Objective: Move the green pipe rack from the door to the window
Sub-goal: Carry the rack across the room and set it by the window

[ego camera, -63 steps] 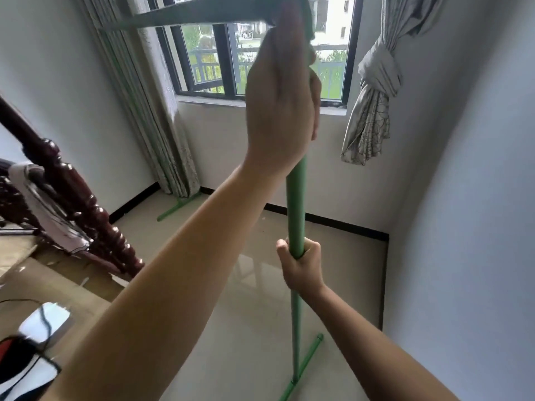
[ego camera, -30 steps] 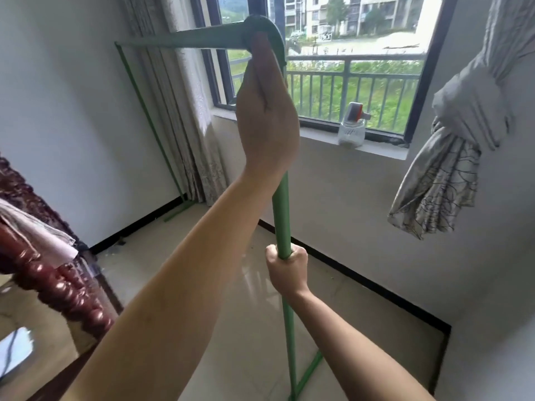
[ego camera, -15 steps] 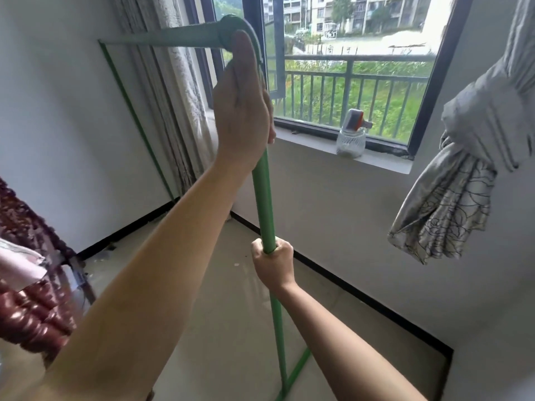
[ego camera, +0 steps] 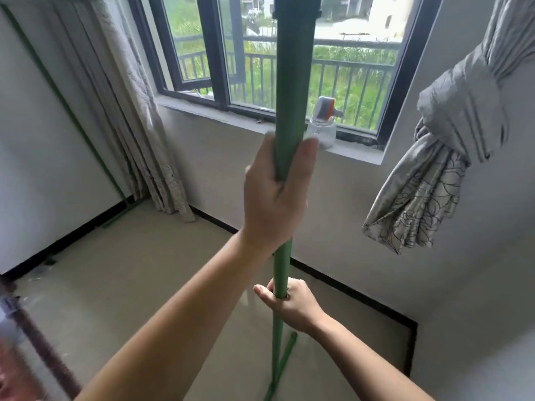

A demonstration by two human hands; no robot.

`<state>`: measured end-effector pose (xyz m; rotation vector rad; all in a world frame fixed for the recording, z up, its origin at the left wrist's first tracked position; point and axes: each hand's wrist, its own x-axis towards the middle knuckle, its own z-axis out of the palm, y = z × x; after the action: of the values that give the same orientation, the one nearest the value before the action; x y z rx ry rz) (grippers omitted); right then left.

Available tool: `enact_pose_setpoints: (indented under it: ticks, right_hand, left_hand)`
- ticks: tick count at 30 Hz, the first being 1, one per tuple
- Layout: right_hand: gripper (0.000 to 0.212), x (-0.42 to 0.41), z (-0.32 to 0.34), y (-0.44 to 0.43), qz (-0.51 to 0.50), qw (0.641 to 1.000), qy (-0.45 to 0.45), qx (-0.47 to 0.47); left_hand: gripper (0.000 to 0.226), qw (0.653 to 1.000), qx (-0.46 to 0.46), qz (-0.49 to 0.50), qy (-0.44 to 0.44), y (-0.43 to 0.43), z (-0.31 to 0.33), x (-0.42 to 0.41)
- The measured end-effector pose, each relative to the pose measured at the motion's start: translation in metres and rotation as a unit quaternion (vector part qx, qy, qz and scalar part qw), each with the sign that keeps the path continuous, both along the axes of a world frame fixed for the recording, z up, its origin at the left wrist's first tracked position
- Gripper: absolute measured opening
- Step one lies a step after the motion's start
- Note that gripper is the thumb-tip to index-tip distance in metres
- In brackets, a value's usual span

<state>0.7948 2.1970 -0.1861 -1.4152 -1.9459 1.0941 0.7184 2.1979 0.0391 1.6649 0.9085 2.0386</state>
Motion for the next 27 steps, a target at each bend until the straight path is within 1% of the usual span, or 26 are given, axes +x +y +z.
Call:
enact_pose_setpoints:
  ticks: [2, 3, 7, 9, 14, 16, 18, 21, 27]
  right_hand:
    - [0.061, 0.003, -0.001, 0.006, 0.028, 0.999, -0.006, -0.04]
    - [0.061, 0.004, -0.001, 0.011, 0.032, 0.999, -0.006, -0.043]
    - [0.064, 0.013, -0.004, 0.043, 0.031, 0.999, -0.032, -0.018]
    - [0.064, 0.026, -0.003, 0.062, 0.026, 0.999, -0.045, -0.005]
    - [0.058, 0.086, 0.012, 0.121, -0.003, 0.998, -0.064, -0.012]
    - [0.056, 0.113, 0.016, 0.146, -0.02, 0.997, -0.074, -0.021]
    - [0.057, 0.138, 0.021, 0.168, -0.037, 0.995, -0.086, -0.019]
    - [0.056, 0.169, 0.028, 0.197, -0.043, 0.993, -0.114, -0.005]
    - [0.052, 0.207, 0.03, 0.248, -0.075, 0.991, -0.114, -0.003]
  left_hand:
    - [0.036, 1.0, -0.018, -0.014, -0.011, 0.004, -0.011, 0.002]
    - [0.035, 0.999, -0.025, -0.014, -0.013, 0.009, -0.012, 0.004]
    - [0.038, 0.999, -0.04, 0.028, -0.012, 0.034, -0.005, 0.017]
    - [0.037, 0.999, -0.033, 0.034, -0.01, 0.051, 0.0, 0.032]
    - [0.025, 0.999, -0.015, 0.044, -0.009, 0.106, 0.01, 0.084]
    - [0.024, 0.999, -0.019, 0.035, -0.005, 0.133, 0.008, 0.108]
    - [0.027, 0.999, -0.035, 0.018, 0.006, 0.159, 0.004, 0.131]
    - [0.041, 0.998, -0.054, -0.002, 0.019, 0.2, 0.001, 0.159]
    - [0.038, 0.995, -0.087, 0.001, 0.05, 0.258, 0.001, 0.194]
